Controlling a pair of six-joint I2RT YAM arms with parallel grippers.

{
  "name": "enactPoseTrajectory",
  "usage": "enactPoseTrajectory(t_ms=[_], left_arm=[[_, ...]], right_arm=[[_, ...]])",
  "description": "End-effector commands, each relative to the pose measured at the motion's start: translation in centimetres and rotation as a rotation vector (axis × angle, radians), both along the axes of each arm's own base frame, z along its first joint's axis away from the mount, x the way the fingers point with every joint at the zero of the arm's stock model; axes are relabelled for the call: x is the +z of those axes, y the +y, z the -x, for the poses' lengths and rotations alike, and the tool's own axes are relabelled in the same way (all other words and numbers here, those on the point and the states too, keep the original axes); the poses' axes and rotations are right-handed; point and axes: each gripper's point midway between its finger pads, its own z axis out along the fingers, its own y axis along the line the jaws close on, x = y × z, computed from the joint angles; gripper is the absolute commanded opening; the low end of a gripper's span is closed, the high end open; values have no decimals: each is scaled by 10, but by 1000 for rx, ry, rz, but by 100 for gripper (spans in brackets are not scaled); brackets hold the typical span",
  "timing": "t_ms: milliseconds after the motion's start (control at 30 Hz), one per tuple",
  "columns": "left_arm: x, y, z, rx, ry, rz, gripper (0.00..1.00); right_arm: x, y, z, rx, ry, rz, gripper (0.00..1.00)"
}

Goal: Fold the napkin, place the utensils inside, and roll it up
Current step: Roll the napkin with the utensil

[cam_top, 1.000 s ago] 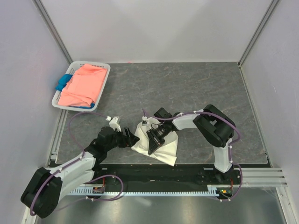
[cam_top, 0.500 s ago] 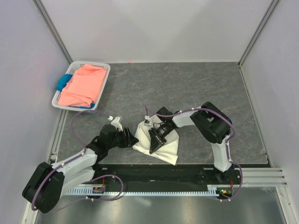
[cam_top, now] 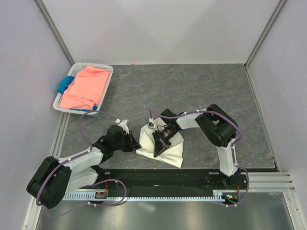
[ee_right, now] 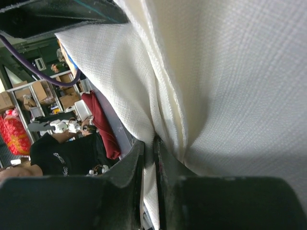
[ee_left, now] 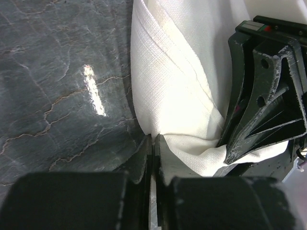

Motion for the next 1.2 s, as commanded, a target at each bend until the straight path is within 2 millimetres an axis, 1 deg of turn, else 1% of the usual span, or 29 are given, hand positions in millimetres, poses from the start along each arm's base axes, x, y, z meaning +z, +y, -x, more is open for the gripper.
enactPoseTrajectory(t_ms=[0, 33, 67, 100, 133, 167, 200, 233, 267, 300, 333, 367, 400, 433, 467, 500, 533, 567, 600, 633, 667, 733, 800, 867, 1000, 1167], left_arm=[[-9, 5, 9, -16, 69, -62, 2], [-10, 4, 8, -19, 76, -65, 2], [-11, 5, 8, -17, 86, -71, 2], [-12, 5, 9, -18, 93, -76, 2], [-13, 4, 8, -20, 99, -80, 2], [-16, 5, 9, -20, 113, -89, 2], [-17, 5, 9, -21, 120, -95, 2], [-18, 4, 8, -21, 124, -97, 2], [-18, 4, 8, -21, 129, -100, 2], [-19, 5, 8, -19, 131, -104, 2], [-18, 5, 6, -15, 128, -106, 2], [-18, 5, 5, -13, 127, -105, 2], [-17, 5, 4, -10, 121, -108, 2], [-18, 7, 6, -8, 137, -120, 2], [-18, 7, 5, -7, 139, -123, 2], [-18, 7, 5, -7, 139, -128, 2], [-17, 7, 3, -6, 136, -130, 2], [-17, 8, 4, -5, 141, -137, 2], [-17, 8, 3, -5, 141, -141, 2], [-16, 8, 1, 1, 134, -146, 2], [-16, 8, 1, 0, 136, -148, 2], [-14, 9, -1, 1, 128, -150, 2], [-14, 8, 0, -2, 131, -151, 2], [-14, 8, -1, -3, 133, -151, 2], [-14, 8, -2, -4, 129, -155, 2], [-14, 8, -1, -7, 131, -154, 2]], right_arm=[[2, -1, -28, -33, -151, 51, 23], [11, 1, -32, -34, -184, 41, 27], [13, 0, -36, -39, -215, 52, 31], [18, -1, -38, -40, -232, 65, 41], [29, -1, -41, -43, -269, 56, 46], [31, -3, -45, -41, -311, 64, 53], [36, -6, -45, -40, -337, 69, 65], [49, -7, -47, -37, -391, 47, 70], [54, -8, -47, -33, -425, 45, 74], [52, -14, -51, -37, -479, 74, 78], [64, -15, -54, -43, -544, 69, 79], [66, -14, -48, -24, -587, 75, 80], [60, -20, -55, -41, -679, 143, 80], [68, -20, -57, -54, -755, 151, 80], [68, -14, -46, -28, -818, 165, 81], [61, -17, -48, -49, -890, 206, 81], [65, -24, -59, -100, -1001, 267, 81], [63, -21, -51, -91, -1059, 282, 81], [56, -24, -50, -104, -1106, 304, 81], [57, -32, -57, -144, -1172, 356, 81], [55, -27, -47, -122, -1207, 352, 81], [50, -29, -42, -115, -1260, 372, 81], [47, -24, -32, -81, -1307, 378, 80], [40, -19, -22, -32, -1321, 380, 80], [26, -15, -17, 22, -1353, 415, 78], [19, -14, -16, 59, -1378, 432, 75]])
